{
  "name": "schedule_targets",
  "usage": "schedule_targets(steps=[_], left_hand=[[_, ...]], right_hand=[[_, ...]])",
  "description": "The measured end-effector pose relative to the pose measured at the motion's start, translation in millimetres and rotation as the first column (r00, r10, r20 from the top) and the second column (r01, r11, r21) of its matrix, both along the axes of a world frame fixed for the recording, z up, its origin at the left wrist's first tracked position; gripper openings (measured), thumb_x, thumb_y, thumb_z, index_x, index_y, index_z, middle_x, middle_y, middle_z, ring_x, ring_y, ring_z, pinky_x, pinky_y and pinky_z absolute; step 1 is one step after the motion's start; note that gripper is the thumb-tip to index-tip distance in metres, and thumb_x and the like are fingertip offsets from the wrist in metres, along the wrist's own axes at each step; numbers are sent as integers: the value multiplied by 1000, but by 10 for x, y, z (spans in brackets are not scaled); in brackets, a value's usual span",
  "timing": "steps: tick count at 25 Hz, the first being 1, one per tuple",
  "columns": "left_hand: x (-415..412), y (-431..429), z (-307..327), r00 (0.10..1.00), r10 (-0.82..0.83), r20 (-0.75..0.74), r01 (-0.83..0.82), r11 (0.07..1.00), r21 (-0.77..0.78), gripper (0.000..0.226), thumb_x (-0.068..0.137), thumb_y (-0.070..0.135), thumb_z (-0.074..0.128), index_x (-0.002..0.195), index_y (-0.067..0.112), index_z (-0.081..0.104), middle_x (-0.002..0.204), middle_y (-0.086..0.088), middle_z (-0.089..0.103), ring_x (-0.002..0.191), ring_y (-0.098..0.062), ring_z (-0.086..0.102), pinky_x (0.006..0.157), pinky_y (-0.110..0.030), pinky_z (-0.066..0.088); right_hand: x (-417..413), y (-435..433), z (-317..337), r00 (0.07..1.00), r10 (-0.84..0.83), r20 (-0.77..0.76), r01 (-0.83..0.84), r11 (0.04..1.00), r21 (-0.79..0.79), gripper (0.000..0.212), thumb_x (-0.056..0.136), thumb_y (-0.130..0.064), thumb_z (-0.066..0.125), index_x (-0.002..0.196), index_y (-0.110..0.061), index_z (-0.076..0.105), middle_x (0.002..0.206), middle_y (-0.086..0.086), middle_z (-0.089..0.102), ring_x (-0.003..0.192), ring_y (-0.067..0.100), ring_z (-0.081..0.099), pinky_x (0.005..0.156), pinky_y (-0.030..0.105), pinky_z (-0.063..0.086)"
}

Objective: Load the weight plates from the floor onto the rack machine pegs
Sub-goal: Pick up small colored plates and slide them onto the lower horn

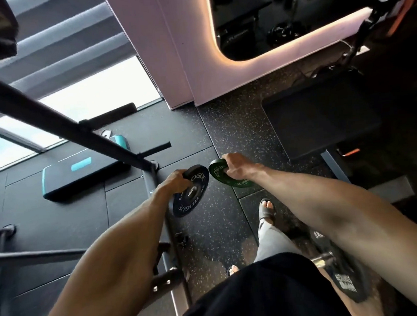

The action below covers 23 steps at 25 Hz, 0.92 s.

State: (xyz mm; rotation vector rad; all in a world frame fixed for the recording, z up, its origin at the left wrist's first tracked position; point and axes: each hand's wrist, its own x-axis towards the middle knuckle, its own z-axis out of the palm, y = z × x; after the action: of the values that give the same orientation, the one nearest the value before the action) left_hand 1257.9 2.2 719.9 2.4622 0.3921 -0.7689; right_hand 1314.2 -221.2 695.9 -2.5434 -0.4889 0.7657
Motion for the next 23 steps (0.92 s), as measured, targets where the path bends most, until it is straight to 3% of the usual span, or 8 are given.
schedule_targets(steps=[4,7,11,14,16,18,21,23], left_hand=[[647,42,4,1000,15,0,-15,999,31,36,87,12,66,123,11,66,110,-13,70,87,-16,59,77,-23,44],[1081,32,100,996,90,24,-90,996,24,37,89,16,65,126,15,64,108,-8,68,90,-17,58,79,-25,44],[1601,147,161,977,193,86,-192,981,-16,37,90,14,65,126,11,62,106,-10,66,91,-17,57,78,-26,44],[1946,319,132,967,238,89,-235,971,-51,39,88,14,67,126,12,63,111,-13,70,97,-23,64,83,-29,48],[2190,521,77,953,295,67,-289,953,-88,39,89,15,66,127,14,62,110,-12,70,99,-26,67,85,-31,52],[2398,727,64,943,326,65,-320,943,-96,37,89,15,66,126,15,63,110,-10,70,96,-24,67,87,-34,54],[2656,1061,88,925,371,81,-365,928,-80,28,89,19,66,117,18,66,102,-11,70,80,-20,62,72,-28,49],[2778,1235,114,914,397,89,-393,918,-57,27,90,19,66,117,17,66,99,-11,68,76,-19,59,69,-26,45]], right_hand=[[767,49,33,995,96,-15,-96,995,17,29,92,-8,54,120,-7,57,114,13,65,97,30,65,83,38,57],[1343,144,68,973,215,-85,-213,977,25,26,91,-5,52,116,-7,58,102,9,67,85,24,67,74,34,60],[2015,396,94,940,323,-111,-327,945,-24,27,93,-14,56,118,-6,58,102,11,67,86,26,68,77,41,61],[2441,675,127,915,378,-143,-382,924,-3,57,96,-16,58,146,-8,32,134,19,57,110,33,62,93,42,53],[2778,951,115,885,420,-201,-426,905,17,77,96,-13,56,157,-17,8,142,21,51,108,33,62,91,44,53],[3044,1236,72,850,483,-208,-496,868,-10,83,95,-14,57,157,-27,3,130,19,58,98,30,64,87,47,57],[3458,1650,112,800,543,-255,-563,826,-4,74,93,-12,57,150,-33,15,97,10,61,83,27,65,77,50,60],[3704,1921,157,760,600,-248,-619,785,1,68,92,-12,59,145,-32,20,93,8,60,82,26,65,75,48,60]])
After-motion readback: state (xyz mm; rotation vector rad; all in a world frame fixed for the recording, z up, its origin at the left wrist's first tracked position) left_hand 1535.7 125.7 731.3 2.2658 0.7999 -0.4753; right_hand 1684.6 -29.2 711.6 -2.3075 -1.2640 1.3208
